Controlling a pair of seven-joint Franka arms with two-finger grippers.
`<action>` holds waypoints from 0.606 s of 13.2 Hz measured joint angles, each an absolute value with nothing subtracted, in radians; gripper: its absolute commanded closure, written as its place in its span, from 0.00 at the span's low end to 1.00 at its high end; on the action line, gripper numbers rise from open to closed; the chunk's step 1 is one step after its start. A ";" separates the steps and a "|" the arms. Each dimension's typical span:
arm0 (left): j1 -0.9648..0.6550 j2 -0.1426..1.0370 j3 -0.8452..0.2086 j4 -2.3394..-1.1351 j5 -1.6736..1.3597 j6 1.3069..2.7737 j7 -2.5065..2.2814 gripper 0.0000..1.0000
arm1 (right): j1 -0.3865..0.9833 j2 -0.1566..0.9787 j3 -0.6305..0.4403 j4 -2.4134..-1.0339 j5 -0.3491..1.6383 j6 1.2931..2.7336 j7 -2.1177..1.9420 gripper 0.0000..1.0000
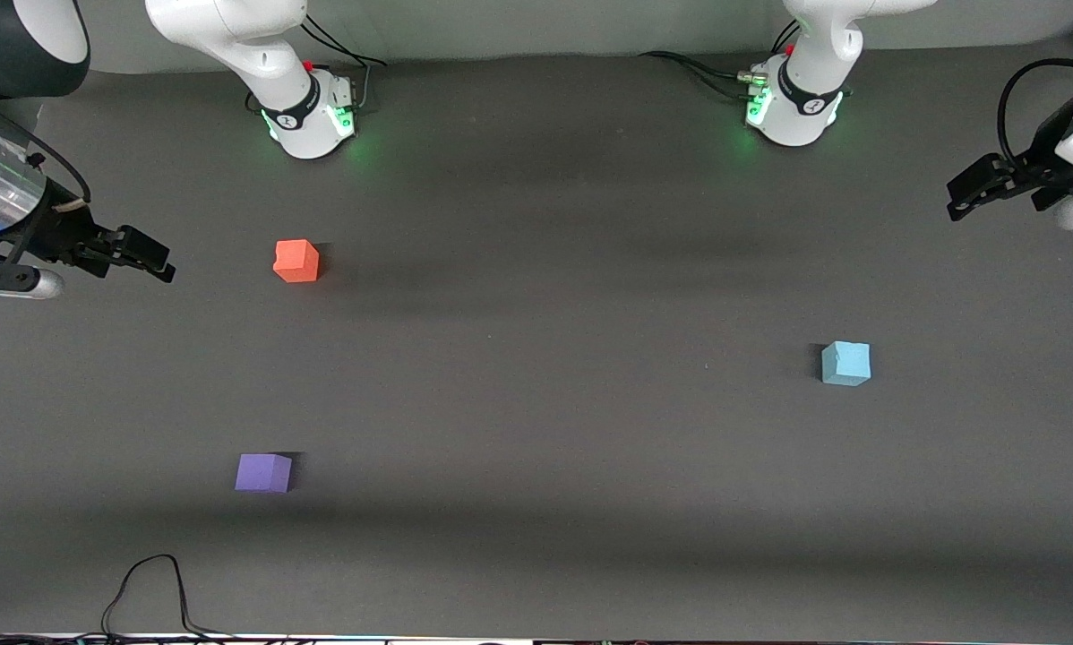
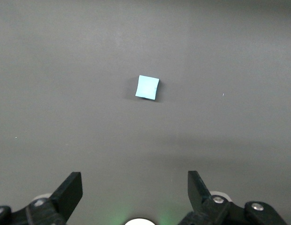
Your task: Place blue block between orange and purple blocks
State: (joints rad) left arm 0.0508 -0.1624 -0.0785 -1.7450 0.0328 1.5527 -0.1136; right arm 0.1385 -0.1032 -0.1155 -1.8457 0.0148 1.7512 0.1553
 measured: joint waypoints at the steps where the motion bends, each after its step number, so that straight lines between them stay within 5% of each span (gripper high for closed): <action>1: 0.051 -0.162 -0.077 -1.743 0.033 1.549 -0.113 0.00 | 0.139 -0.103 -0.115 -1.847 0.015 1.751 0.155 0.00; 8: 0.050 -0.155 -0.075 -1.743 0.033 1.545 -0.112 0.00 | 0.140 -0.104 -0.110 -1.847 0.015 1.751 0.147 0.00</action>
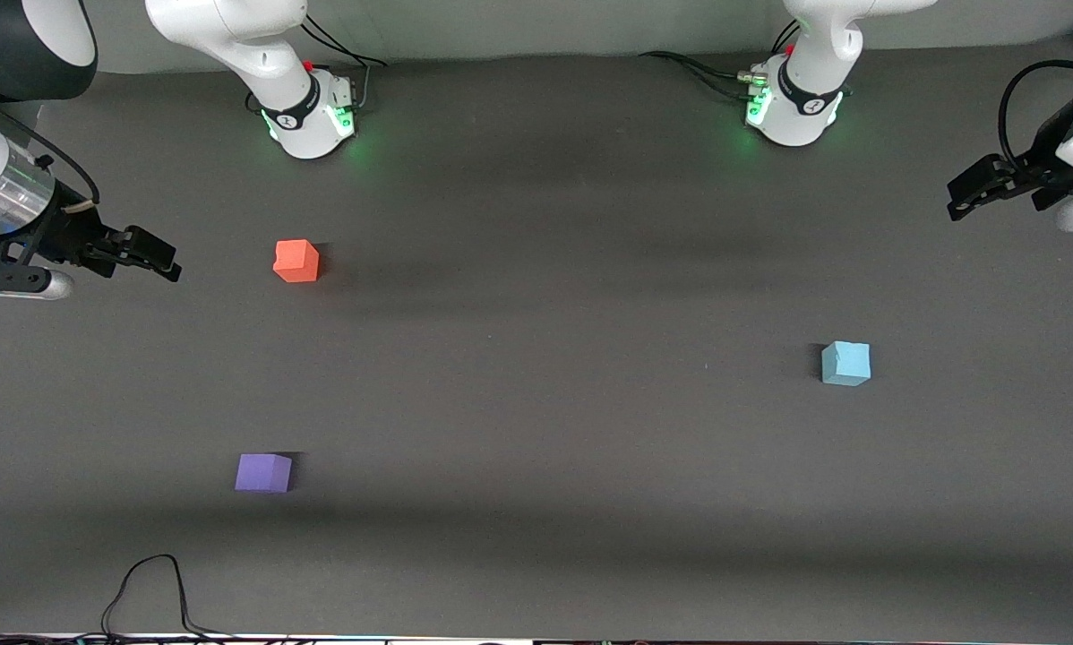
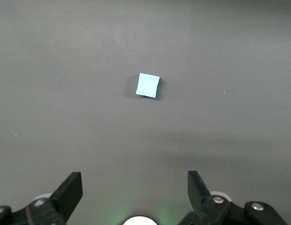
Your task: Place blue block between orange and purple blocks
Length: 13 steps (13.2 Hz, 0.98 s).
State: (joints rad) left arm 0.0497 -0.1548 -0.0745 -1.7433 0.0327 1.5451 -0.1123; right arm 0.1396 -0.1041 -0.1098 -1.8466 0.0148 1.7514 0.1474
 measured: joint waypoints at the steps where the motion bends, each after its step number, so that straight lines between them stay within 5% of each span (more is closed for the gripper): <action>1: 0.050 -0.154 -0.072 -1.743 0.033 1.545 -0.111 0.00 | 0.140 -0.107 -0.110 -1.845 0.015 1.751 0.146 0.00; 9: 0.049 -0.114 -0.052 -1.790 0.032 1.545 -0.083 0.00 | 0.141 -0.166 -0.109 -1.845 0.015 1.740 0.142 0.00; 13: 0.050 -0.044 -0.042 -2.007 0.032 1.824 -0.075 0.00 | 0.141 -0.167 -0.109 -1.849 0.015 1.731 0.141 0.00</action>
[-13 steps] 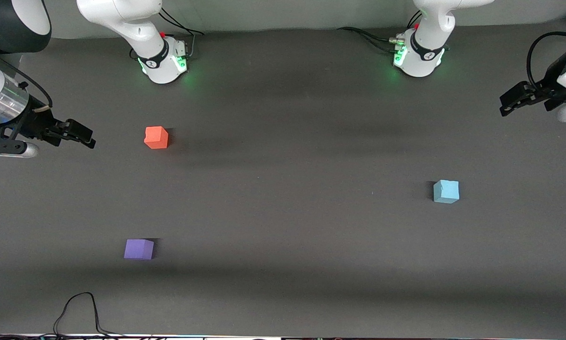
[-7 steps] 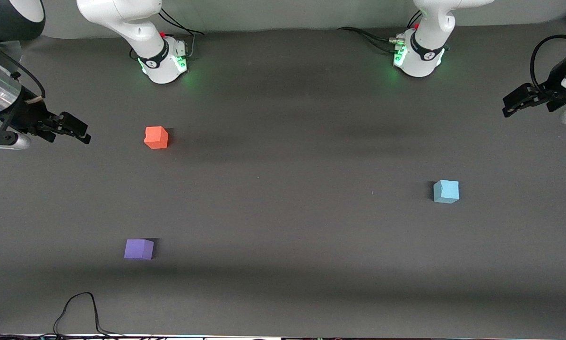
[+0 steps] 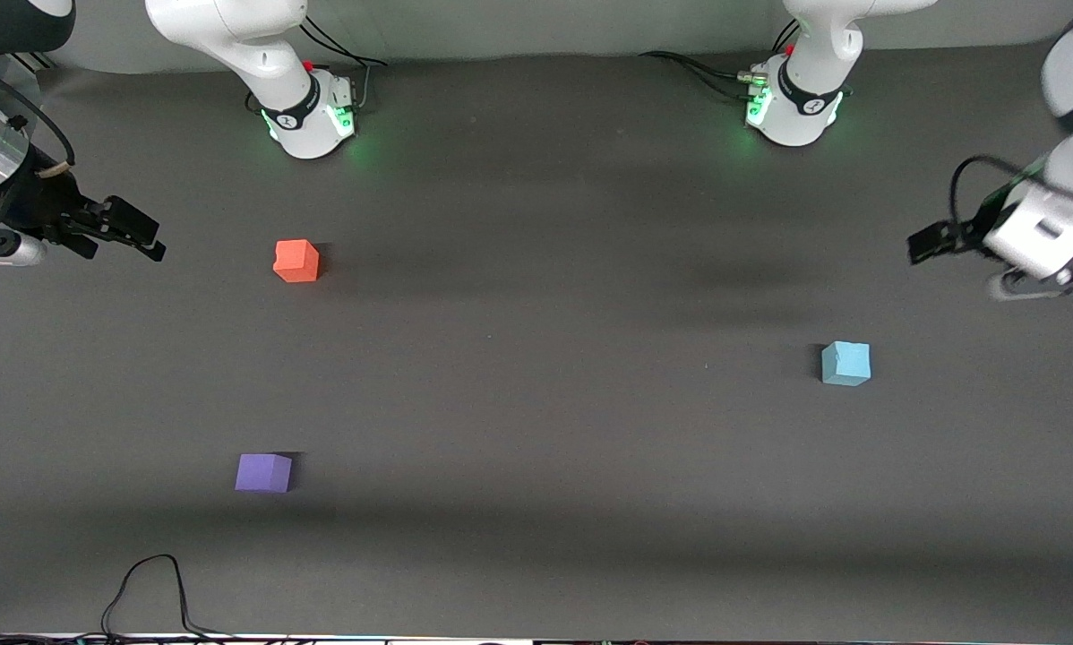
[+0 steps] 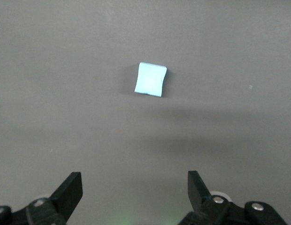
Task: Place blue block between orange and purple blocks
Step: 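Lower the left gripper onto the light blue block and close it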
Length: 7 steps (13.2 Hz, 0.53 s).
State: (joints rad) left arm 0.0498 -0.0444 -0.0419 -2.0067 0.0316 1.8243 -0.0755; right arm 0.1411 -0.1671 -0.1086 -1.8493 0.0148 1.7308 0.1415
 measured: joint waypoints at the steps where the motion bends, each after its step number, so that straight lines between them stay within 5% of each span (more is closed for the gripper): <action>1: 0.050 -0.002 -0.041 -2.038 0.032 1.884 -0.075 0.00 | 0.141 -0.164 -0.110 -1.855 0.015 1.731 0.141 0.00; 7: 0.046 0.300 -0.042 -2.059 0.032 2.181 -0.013 0.00 | 0.141 -0.129 -0.112 -1.873 0.015 1.755 0.141 0.00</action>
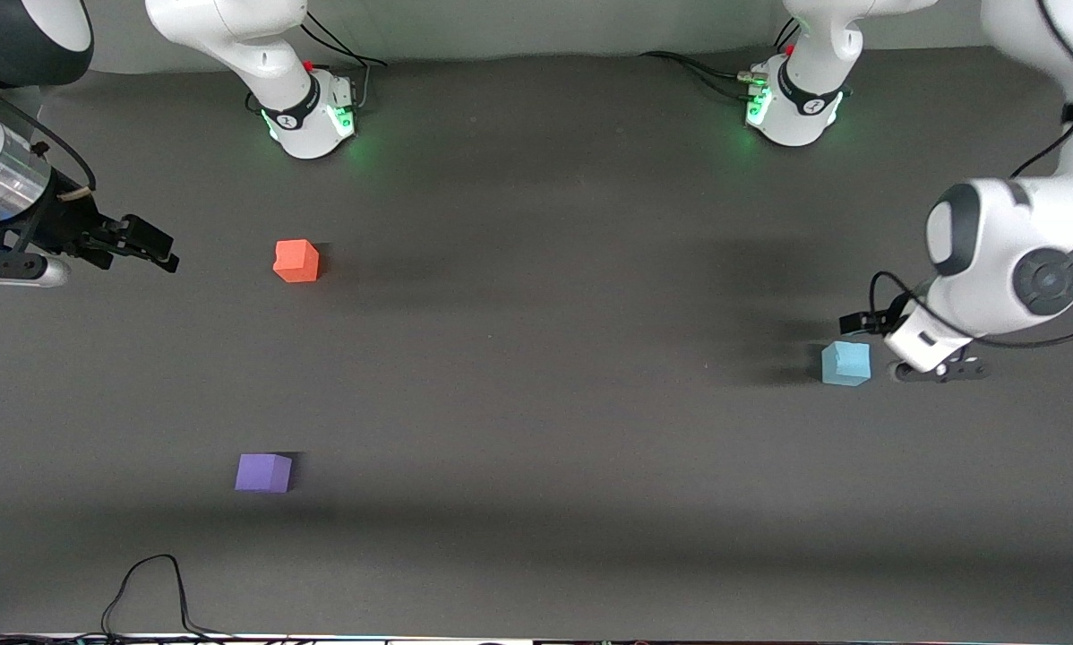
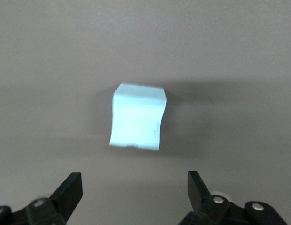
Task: Place blue block between orange and purple blocks
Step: 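Lower the left gripper onto the light blue block and close it, then lift the blue block with the left gripper and carry it toward the table middle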
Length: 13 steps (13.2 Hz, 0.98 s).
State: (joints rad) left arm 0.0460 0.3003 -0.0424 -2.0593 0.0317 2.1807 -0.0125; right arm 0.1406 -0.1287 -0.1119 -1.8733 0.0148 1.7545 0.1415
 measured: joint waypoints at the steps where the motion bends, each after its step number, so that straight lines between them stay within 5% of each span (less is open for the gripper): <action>1: 0.045 0.342 -0.043 -2.059 0.032 2.227 0.000 0.00 | 0.141 -0.126 -0.112 -1.876 0.015 1.759 0.141 0.00; 6: 0.045 0.471 -0.043 -2.056 0.032 2.351 0.014 0.00 | 0.141 -0.126 -0.111 -1.893 0.015 1.771 0.141 0.00; 7: 0.045 0.475 -0.043 -2.056 0.032 2.351 0.015 0.23 | 0.141 -0.126 -0.110 -1.895 0.015 1.774 0.141 0.00; 8: 0.045 0.475 -0.043 -2.055 0.032 2.351 0.016 0.82 | 0.142 -0.126 -0.109 -1.895 0.015 1.777 0.141 0.00; 9: 0.045 0.475 -0.043 -2.053 0.032 2.351 0.022 0.91 | 0.142 -0.126 -0.109 -1.896 0.015 1.781 0.141 0.00; 13: 0.045 0.442 -0.043 -2.023 0.032 2.264 0.050 0.89 | 0.142 -0.126 -0.109 -1.899 0.015 1.784 0.141 0.00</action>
State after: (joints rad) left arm 0.0449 0.4423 -0.0432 -2.0232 0.0324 2.2636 0.0497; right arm 0.1424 -0.1258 -0.1091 -1.8991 0.0148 1.7840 0.1415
